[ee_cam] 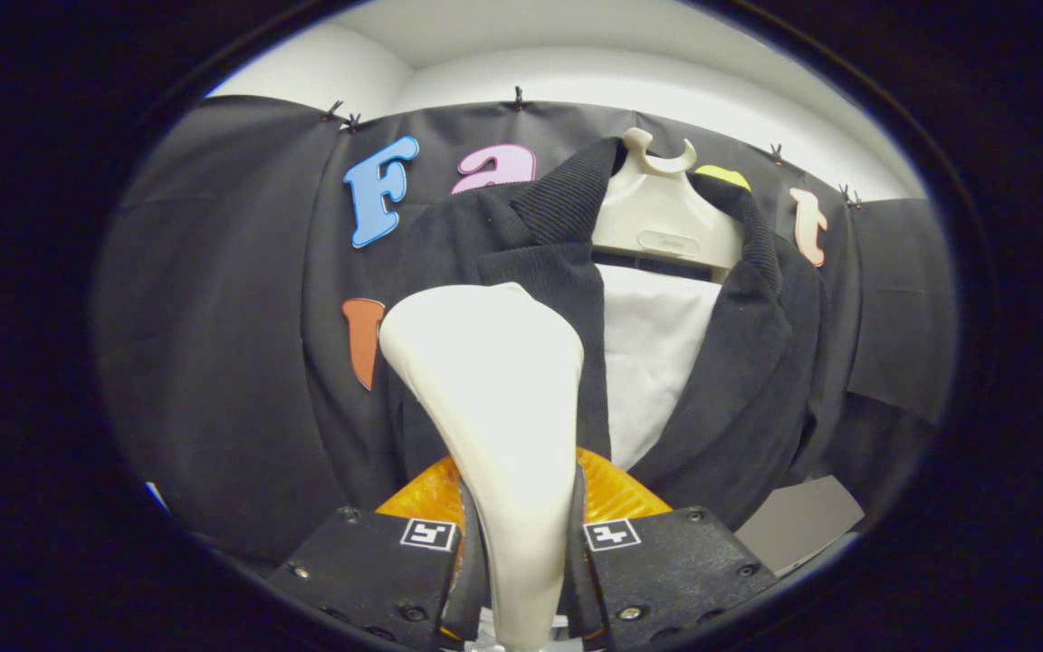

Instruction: Iron the clothes twice with a garment steamer, once on the left side and once on the right side.

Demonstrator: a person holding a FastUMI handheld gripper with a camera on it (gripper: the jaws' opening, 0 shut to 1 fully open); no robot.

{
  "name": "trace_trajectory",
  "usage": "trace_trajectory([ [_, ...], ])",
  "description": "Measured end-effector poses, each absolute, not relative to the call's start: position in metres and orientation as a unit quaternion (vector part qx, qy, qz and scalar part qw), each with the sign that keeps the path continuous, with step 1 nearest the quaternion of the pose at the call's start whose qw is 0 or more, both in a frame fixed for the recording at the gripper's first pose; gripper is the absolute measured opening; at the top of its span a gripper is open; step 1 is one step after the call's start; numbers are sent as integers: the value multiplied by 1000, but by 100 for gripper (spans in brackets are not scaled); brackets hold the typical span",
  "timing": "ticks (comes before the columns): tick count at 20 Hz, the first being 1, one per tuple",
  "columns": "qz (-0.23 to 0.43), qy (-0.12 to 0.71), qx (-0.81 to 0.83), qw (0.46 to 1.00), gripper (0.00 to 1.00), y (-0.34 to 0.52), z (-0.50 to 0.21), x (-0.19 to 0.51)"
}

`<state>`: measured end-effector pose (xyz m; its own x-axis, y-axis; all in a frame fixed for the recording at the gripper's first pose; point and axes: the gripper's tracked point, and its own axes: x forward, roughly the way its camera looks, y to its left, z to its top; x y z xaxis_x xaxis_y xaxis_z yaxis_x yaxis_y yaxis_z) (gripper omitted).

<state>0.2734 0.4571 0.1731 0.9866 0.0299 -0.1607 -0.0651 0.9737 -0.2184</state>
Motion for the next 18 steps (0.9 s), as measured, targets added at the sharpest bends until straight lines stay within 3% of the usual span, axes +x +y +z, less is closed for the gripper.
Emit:
trace_trajectory([
  [18,-7,114,-161,980,38,444,93,264],
])
